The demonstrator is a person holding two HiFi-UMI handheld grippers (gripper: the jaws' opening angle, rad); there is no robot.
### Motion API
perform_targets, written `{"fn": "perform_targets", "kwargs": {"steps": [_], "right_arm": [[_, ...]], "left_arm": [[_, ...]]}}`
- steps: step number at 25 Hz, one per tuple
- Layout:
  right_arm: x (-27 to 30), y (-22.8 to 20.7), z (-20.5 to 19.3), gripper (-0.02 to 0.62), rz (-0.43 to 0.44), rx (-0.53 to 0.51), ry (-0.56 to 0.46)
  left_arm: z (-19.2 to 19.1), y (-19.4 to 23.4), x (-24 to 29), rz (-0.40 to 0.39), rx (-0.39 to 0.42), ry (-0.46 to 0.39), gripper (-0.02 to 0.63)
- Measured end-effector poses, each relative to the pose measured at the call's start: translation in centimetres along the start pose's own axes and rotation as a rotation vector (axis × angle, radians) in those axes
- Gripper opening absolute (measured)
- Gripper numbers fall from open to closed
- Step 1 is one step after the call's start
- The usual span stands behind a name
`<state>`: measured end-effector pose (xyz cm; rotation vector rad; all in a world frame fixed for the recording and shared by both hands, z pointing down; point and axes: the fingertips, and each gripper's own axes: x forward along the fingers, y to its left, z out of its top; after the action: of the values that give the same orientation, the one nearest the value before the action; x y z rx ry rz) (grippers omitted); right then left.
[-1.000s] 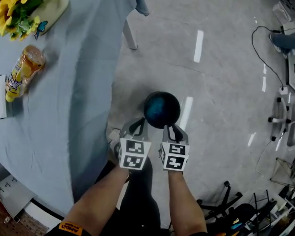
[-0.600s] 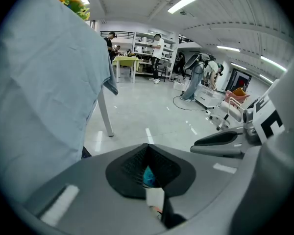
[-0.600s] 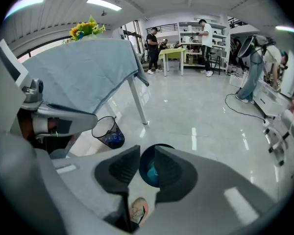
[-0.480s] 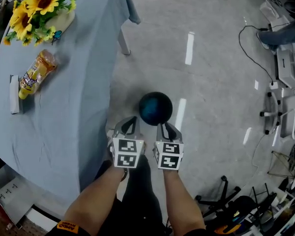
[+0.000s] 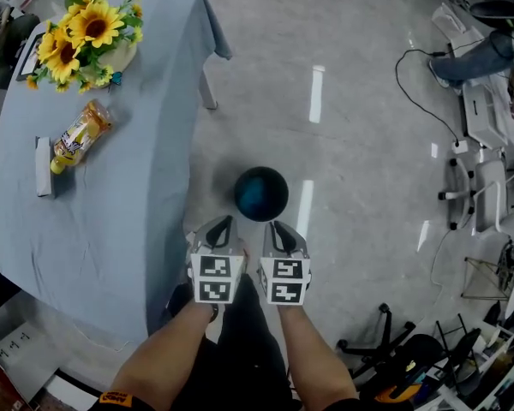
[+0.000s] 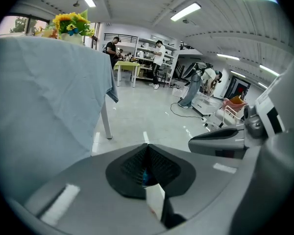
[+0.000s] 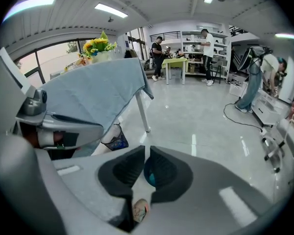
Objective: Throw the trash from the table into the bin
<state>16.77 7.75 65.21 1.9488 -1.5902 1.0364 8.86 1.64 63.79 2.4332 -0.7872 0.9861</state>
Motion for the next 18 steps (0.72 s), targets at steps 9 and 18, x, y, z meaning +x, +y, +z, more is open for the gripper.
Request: {"fn": "perform_targets", "kwargs": {"steps": [9, 18], "right_arm": [[-3.7, 1.3, 3.2, 0.006, 0.008, -0.03, -0.06], [-9.0, 2.4, 7.4, 0.003, 0.024, -0.07, -0.114]], "left_arm": [[2.8, -0.9, -3.8, -0.021, -0.041, -0.056, 0.009], [8.1, -2.3, -8.7, -0.038, -0.023, -0.146, 0.009]]}}
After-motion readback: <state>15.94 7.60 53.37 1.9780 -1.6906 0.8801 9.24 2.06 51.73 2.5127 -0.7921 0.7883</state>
